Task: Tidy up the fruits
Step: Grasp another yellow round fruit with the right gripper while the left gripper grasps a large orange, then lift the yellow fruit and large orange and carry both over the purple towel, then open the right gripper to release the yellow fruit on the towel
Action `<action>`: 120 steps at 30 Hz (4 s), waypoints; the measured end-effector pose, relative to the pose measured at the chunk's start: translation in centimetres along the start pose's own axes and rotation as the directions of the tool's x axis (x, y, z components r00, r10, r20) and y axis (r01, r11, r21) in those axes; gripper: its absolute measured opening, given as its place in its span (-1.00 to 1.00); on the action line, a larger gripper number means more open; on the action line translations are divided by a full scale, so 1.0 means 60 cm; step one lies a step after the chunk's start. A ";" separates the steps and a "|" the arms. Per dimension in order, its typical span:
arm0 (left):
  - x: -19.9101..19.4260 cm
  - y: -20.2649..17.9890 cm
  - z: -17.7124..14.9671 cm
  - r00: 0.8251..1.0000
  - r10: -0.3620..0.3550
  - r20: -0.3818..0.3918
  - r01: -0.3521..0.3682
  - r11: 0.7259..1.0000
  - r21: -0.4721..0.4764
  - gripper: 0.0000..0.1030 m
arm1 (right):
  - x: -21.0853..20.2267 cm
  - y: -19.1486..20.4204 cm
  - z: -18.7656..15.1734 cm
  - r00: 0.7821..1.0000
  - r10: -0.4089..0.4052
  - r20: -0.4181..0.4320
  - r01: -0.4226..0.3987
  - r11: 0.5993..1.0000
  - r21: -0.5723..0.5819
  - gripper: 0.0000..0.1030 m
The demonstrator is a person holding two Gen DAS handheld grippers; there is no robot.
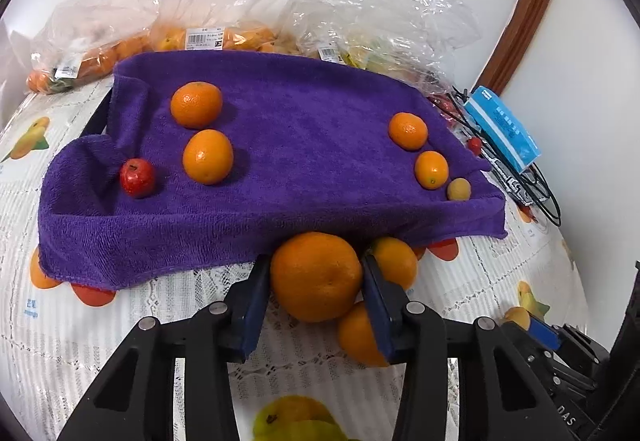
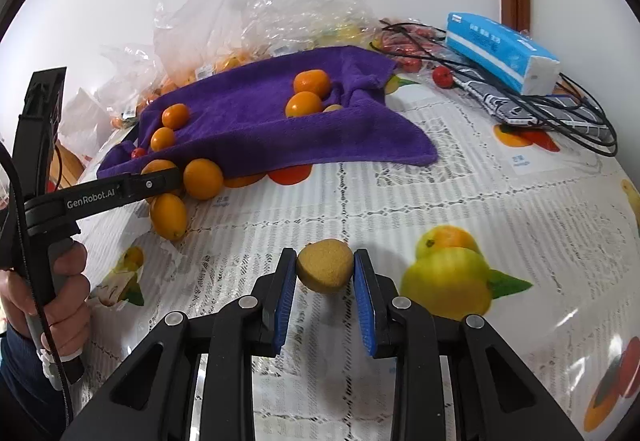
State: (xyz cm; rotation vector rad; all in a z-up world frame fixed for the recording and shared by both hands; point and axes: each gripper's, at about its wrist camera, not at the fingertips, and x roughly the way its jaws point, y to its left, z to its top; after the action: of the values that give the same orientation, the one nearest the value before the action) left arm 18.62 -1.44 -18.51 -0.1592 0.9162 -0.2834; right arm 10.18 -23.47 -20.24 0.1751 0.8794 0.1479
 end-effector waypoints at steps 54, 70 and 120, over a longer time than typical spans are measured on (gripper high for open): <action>-0.102 0.107 0.094 0.967 0.179 0.179 -0.159 0.980 -0.123 -0.19 | -0.004 0.097 0.221 0.981 0.069 0.179 -0.055 0.995 -0.084 -0.44; -0.009 0.139 0.116 0.970 0.193 0.148 -0.167 0.971 -0.173 -0.19 | 0.119 0.096 0.221 0.993 0.113 0.040 -0.110 0.991 -0.074 -0.44; 0.003 0.144 0.121 0.973 0.166 0.159 -0.137 0.974 -0.179 -0.03 | 0.133 0.111 0.202 0.992 0.123 0.030 -0.119 0.986 -0.118 -0.23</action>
State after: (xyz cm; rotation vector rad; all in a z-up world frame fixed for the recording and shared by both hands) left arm 26.04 6.83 -16.49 -0.2632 0.7739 -0.0489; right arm 24.25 -16.49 -17.24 0.1220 0.8206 0.3077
